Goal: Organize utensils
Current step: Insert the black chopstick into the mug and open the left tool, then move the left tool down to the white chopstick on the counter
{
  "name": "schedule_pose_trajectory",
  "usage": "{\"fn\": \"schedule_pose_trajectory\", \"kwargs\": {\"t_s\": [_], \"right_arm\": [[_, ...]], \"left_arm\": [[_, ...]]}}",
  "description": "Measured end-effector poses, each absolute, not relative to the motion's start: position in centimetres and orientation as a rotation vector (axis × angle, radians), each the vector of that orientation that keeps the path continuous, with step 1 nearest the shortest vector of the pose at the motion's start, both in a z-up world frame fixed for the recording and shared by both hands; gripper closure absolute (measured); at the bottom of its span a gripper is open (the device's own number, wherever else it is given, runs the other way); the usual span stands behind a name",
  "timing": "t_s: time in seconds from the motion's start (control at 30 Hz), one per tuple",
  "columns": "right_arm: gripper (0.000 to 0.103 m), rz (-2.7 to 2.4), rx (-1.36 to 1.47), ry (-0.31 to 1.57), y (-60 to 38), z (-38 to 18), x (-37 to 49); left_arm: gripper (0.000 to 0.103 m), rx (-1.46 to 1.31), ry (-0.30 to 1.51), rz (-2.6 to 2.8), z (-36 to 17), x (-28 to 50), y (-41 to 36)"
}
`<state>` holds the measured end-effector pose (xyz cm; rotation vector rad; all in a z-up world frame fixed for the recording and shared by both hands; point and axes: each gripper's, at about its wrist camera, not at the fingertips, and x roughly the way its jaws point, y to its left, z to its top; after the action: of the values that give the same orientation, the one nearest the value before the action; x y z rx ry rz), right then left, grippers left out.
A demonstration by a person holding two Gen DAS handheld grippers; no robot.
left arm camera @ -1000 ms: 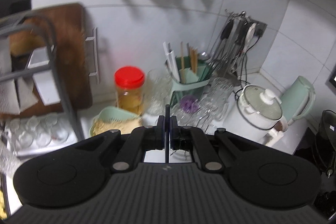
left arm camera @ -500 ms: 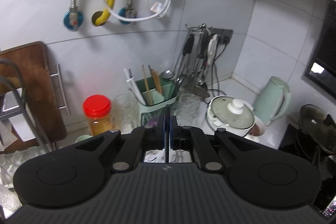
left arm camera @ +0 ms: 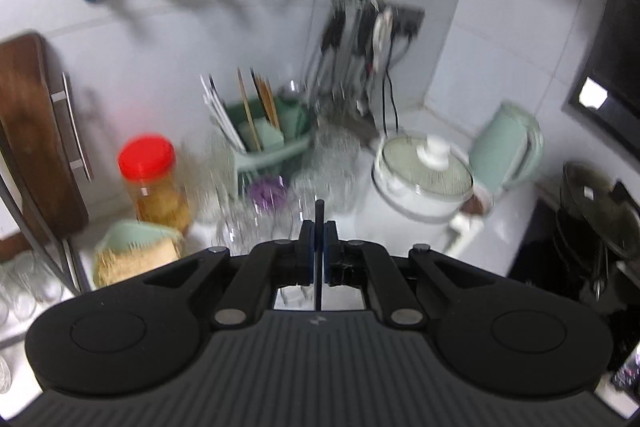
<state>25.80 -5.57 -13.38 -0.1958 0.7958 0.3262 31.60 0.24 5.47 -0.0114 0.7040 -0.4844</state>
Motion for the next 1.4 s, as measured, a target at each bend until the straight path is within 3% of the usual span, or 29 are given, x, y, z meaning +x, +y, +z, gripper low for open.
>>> {"fn": "schedule_pose_trajectory", "kwargs": {"t_s": [0.4, 0.93, 0.97, 1.0, 1.03, 1.07, 1.4], "right_arm": [[0.011, 0.327, -0.196, 0.794, -5.6, -13.4, 25.8], [0.011, 0.327, -0.198, 0.797, -5.5, -13.4, 25.8], [0.011, 0.327, -0.198, 0.797, -5.5, -13.4, 25.8], [0.011, 0.328, -0.199, 0.797, -5.5, -13.4, 25.8], [0.011, 0.328, -0.199, 0.797, -5.5, -13.4, 25.8], [0.011, 0.329, -0.2, 0.798, -5.5, -13.4, 25.8], [0.011, 0.326, -0.204, 0.815, -5.4, -13.3, 26.1]], "left_arm": [[0.098, 0.007, 1.018, -0.556, 1.6, 33.4, 0.0], [0.096, -0.043, 1.058, -0.594, 1.5, 34.6, -0.1], [0.093, -0.055, 1.063, -0.586, 1.5, 34.4, 0.0], [0.083, -0.069, 1.066, -0.578, 1.5, 34.2, 0.3], [0.063, -0.081, 1.063, -0.566, 1.6, 34.1, 0.6], [0.056, -0.089, 1.048, -0.552, 1.7, 33.8, 0.9], [0.054, -0.161, 0.823, -0.483, 5.1, 29.4, 5.1]]}}
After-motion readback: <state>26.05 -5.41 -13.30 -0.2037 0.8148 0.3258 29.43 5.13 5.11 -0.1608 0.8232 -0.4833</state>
